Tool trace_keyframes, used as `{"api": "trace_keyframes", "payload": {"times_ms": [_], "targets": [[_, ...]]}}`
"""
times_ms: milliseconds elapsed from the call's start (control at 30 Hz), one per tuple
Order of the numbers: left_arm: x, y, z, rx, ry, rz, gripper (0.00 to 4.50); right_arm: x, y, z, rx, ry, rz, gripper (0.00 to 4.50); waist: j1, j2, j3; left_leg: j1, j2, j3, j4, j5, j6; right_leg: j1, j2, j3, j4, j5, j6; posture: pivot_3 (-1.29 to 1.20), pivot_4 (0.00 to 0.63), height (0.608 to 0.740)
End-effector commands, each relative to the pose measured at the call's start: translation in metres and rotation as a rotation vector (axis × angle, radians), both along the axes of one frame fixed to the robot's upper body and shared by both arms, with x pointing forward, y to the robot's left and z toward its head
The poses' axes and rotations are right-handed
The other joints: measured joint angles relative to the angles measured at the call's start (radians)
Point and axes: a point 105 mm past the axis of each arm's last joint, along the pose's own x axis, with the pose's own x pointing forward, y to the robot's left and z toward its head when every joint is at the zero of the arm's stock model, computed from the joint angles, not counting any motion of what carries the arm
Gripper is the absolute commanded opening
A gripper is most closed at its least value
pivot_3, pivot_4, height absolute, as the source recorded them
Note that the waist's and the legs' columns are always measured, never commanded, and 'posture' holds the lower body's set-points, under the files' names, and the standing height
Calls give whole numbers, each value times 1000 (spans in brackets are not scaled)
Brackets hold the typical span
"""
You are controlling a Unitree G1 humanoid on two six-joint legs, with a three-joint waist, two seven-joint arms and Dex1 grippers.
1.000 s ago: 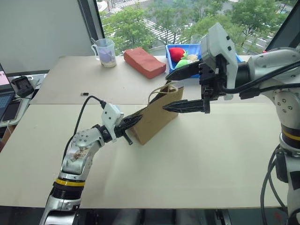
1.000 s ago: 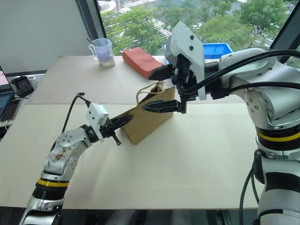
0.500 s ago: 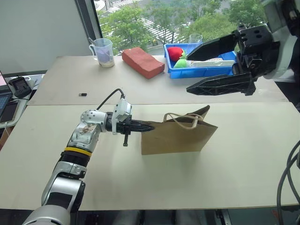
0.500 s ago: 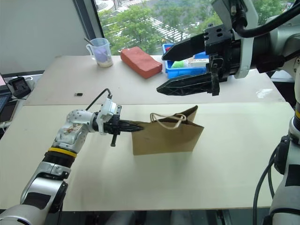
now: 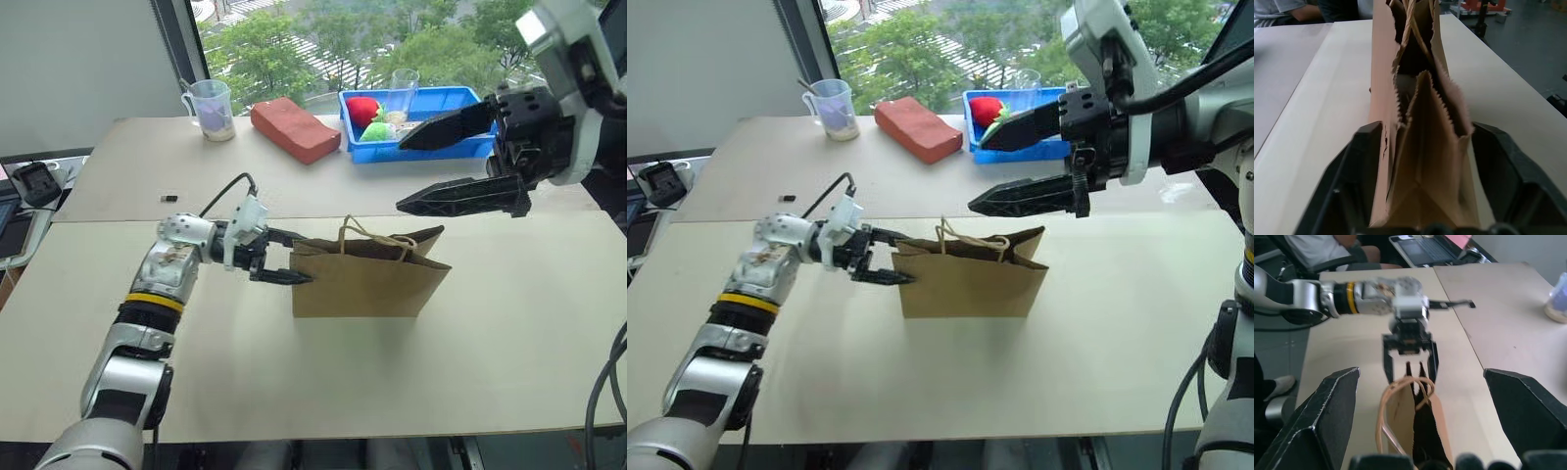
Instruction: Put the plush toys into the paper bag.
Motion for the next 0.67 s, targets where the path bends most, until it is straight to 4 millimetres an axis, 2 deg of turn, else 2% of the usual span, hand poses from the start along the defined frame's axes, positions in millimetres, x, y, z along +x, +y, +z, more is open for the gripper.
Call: {"api": "trace_keyframes", "payload": {"times_ms": [33,167,300,400,600,667], "targets": [[-3,21,34,-42,-79,138,4465,4,-29,-4,-74,-107,-119,4500,3,0,0,0,0,0,0,0,0,0,0,0,0,0,0,0,150,740],[4,54,62,9,-156,351,4465,5,-67,-24,-177,-118,-251,4500,10,0,0,0,0,2,1,0,0,-1,0,-1,-3,0,0,0,150,740],[5,70,72,86,-187,459,4465,3,-86,-36,-193,-108,-319,4500,10,1,0,3,1,6,0,0,0,0,0,1,-2,1,-1,0,150,740],[6,74,76,104,-207,496,4465,2,-88,-44,-169,-102,-344,4500,10,1,0,4,2,8,0,0,0,1,1,1,-3,1,-2,0,150,740],[12,63,85,48,-189,480,4465,9,-82,-55,-120,-107,-368,4500,10,1,0,4,4,10,1,0,0,0,1,1,-3,2,-3,0,150,740],[12,66,86,67,-215,483,4465,7,-78,-54,-107,-102,-360,4500,11,1,0,4,4,10,1,0,0,0,1,1,-3,3,-2,0,150,740]]}}
